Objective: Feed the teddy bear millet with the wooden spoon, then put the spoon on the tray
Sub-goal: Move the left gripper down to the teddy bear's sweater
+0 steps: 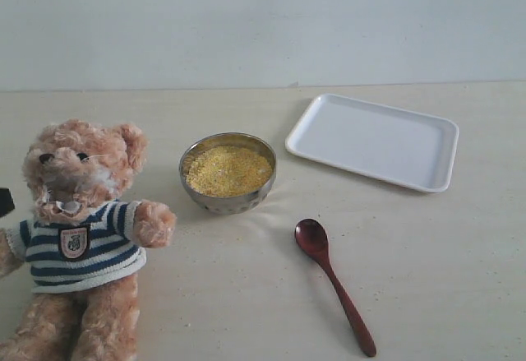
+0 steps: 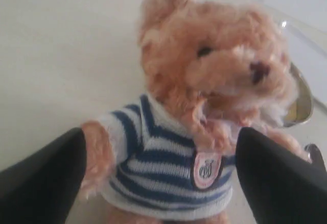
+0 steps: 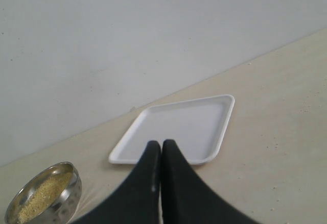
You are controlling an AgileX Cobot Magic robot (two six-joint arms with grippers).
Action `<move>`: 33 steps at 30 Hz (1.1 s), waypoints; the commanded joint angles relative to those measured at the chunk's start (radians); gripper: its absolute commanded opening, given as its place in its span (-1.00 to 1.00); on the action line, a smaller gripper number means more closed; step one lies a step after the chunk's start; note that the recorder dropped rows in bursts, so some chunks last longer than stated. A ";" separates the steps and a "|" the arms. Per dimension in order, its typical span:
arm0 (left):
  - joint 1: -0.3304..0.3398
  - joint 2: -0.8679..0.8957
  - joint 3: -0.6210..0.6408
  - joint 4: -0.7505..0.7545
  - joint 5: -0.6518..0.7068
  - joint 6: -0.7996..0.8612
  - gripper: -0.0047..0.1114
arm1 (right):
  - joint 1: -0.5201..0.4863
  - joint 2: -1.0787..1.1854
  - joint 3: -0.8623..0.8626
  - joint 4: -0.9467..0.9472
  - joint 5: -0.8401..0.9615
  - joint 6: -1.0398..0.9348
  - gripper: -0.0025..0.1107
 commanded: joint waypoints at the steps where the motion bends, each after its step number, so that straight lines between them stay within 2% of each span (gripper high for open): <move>1: 0.006 0.018 0.055 0.003 -0.005 0.029 0.39 | 0.001 0.003 0.003 -0.009 -0.004 -0.009 -0.96; 11: 0.006 0.025 0.094 0.003 0.009 0.029 0.40 | 0.001 0.003 0.003 -0.009 -0.004 -0.009 -0.96; 19: 0.006 0.025 0.094 0.000 0.036 0.027 0.70 | 0.001 0.003 0.003 -0.009 -0.004 -0.009 -0.96; 25: 0.006 0.026 0.097 -0.013 0.036 0.033 0.71 | 0.001 0.003 0.003 -0.005 -0.004 -0.009 -0.96; 33: 0.006 0.136 0.097 -0.112 0.009 0.171 0.71 | 0.001 0.003 0.003 -0.005 -0.004 -0.009 -0.96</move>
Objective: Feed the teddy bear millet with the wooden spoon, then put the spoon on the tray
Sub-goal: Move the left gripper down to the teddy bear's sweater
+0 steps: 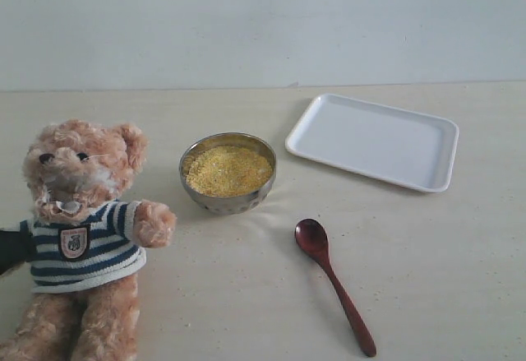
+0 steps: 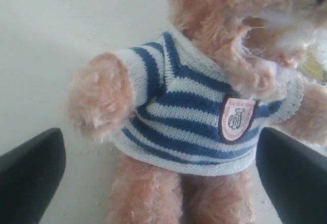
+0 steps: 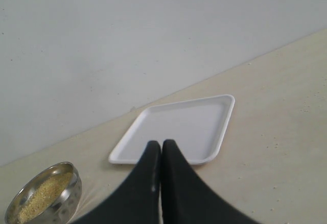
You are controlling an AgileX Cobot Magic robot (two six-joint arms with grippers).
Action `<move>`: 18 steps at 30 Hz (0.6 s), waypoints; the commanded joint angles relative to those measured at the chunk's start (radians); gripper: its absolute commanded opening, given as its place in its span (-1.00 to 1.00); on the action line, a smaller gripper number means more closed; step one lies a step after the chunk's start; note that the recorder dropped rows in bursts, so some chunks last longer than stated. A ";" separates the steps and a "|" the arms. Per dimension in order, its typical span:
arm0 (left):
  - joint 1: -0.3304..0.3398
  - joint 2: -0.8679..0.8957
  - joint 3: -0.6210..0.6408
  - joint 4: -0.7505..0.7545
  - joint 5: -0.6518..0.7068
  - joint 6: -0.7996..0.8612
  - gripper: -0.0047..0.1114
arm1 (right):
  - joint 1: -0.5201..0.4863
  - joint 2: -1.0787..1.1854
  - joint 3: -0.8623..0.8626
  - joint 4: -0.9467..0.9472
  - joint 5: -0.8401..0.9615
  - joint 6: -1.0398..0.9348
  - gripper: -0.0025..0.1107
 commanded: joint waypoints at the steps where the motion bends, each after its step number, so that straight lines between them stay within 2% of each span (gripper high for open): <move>1: 0.006 0.083 0.004 -0.043 0.005 0.081 0.71 | 0.001 0.003 0.003 -0.005 -0.004 -0.009 -0.96; 7: 0.006 0.189 0.004 -0.241 -0.044 0.300 0.71 | 0.001 0.003 0.003 -0.005 -0.004 -0.009 -0.96; 15: 0.006 0.348 0.002 -0.400 -0.121 0.504 0.71 | 0.001 0.003 0.003 -0.005 -0.004 -0.009 -0.96; 18: 0.006 0.418 0.002 -0.501 -0.190 0.626 0.71 | 0.001 0.003 0.003 -0.005 -0.004 -0.009 -0.96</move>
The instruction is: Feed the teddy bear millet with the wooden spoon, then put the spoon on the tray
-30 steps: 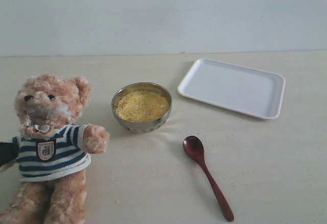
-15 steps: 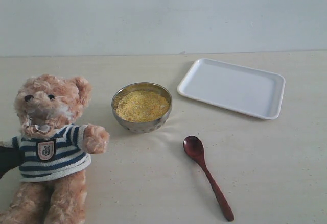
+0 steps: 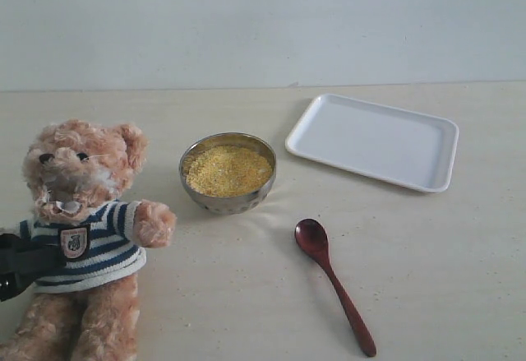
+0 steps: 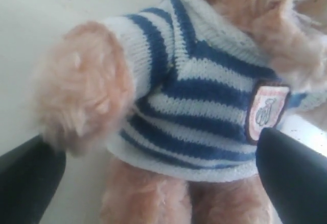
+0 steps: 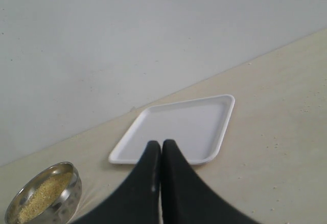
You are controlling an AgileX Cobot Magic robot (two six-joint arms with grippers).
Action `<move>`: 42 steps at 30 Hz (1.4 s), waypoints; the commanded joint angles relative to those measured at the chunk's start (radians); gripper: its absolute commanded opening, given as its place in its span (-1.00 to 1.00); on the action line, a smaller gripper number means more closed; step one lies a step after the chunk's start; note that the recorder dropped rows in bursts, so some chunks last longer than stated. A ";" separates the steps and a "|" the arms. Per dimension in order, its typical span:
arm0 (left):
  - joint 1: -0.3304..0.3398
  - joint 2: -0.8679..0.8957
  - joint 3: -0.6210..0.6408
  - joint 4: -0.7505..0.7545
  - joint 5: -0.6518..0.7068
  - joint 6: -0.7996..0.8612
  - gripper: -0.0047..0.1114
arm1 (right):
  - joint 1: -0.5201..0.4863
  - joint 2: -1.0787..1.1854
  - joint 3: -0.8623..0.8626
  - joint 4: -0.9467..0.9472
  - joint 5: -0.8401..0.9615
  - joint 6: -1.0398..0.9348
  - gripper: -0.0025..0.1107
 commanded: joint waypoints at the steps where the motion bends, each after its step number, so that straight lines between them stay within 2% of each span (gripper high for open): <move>1: 0.003 0.092 0.000 -0.159 -0.123 0.176 0.71 | 0.001 0.003 0.003 -0.005 -0.004 -0.009 -0.96; 5: 0.003 0.184 -0.004 -0.249 -0.209 0.268 0.71 | 0.001 0.003 0.003 -0.005 -0.004 -0.009 -0.96; 9: 0.003 0.279 -0.019 -0.254 -0.225 0.295 0.71 | 0.001 0.003 0.003 -0.005 -0.004 -0.009 -0.96; 14: 0.003 0.387 -0.021 -0.254 -0.328 0.322 0.71 | 0.001 0.003 0.003 -0.005 -0.004 -0.009 -0.96; 19: -0.001 0.454 -0.038 -0.262 -0.363 0.381 0.71 | 0.001 0.003 0.003 -0.005 -0.004 -0.009 -0.96; 25: -0.001 0.468 -0.059 -0.258 -0.458 0.381 0.71 | 0.001 0.003 0.003 -0.005 -0.004 -0.009 -0.96; 42: -0.003 0.468 -0.081 -0.260 -0.454 0.381 0.71 | 0.001 0.003 0.003 -0.005 -0.004 -0.009 -0.96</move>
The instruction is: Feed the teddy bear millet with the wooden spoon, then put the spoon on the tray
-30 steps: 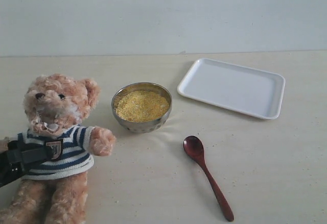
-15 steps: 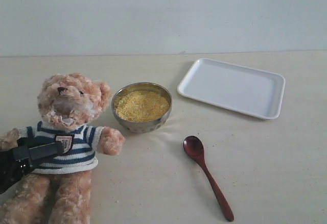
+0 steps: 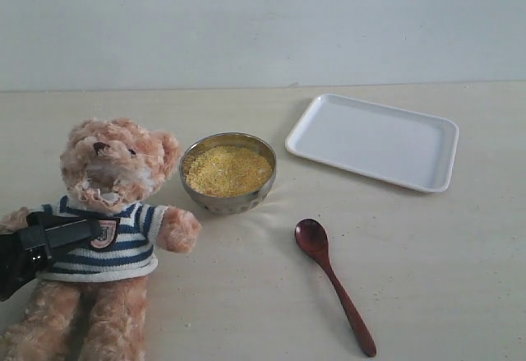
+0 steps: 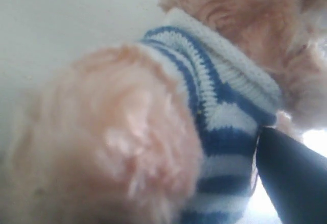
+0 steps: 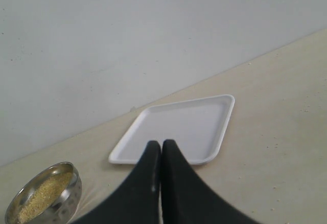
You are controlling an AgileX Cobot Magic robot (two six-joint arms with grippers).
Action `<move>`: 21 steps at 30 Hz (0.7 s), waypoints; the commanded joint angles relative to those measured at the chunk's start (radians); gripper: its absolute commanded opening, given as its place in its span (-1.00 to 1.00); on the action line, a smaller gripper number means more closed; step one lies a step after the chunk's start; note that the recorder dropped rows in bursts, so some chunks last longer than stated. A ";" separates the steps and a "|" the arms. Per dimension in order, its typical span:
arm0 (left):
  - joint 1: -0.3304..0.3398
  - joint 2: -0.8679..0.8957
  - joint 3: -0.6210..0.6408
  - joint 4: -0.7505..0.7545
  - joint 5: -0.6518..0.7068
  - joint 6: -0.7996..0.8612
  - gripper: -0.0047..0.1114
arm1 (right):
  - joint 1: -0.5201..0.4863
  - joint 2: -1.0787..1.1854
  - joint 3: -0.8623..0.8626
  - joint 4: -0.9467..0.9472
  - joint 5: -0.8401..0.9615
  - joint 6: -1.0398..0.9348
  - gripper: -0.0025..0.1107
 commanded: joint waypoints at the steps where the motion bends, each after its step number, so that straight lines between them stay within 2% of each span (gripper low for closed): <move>1: -0.006 0.001 -0.002 -0.010 -0.009 0.007 0.71 | 0.001 0.003 0.003 -0.005 -0.004 -0.009 -0.96; 11: -0.071 0.044 -0.030 -0.013 0.006 0.034 0.71 | 0.001 0.003 0.003 -0.005 -0.004 -0.009 -0.96; 17: -0.071 0.152 -0.084 -0.011 -0.012 0.031 0.66 | 0.001 0.003 0.003 -0.005 -0.004 -0.009 -0.96; 18: -0.071 0.159 -0.090 -0.011 -0.016 0.031 0.58 | 0.001 0.003 0.003 -0.005 -0.004 -0.009 -0.96; 20: -0.071 0.161 -0.097 -0.011 -0.016 0.028 0.13 | 0.001 0.003 0.003 -0.005 -0.004 -0.009 -0.96; 21: -0.071 0.161 -0.097 -0.008 -0.019 -0.009 -0.29 | 0.001 0.003 0.003 -0.005 -0.004 -0.009 -0.96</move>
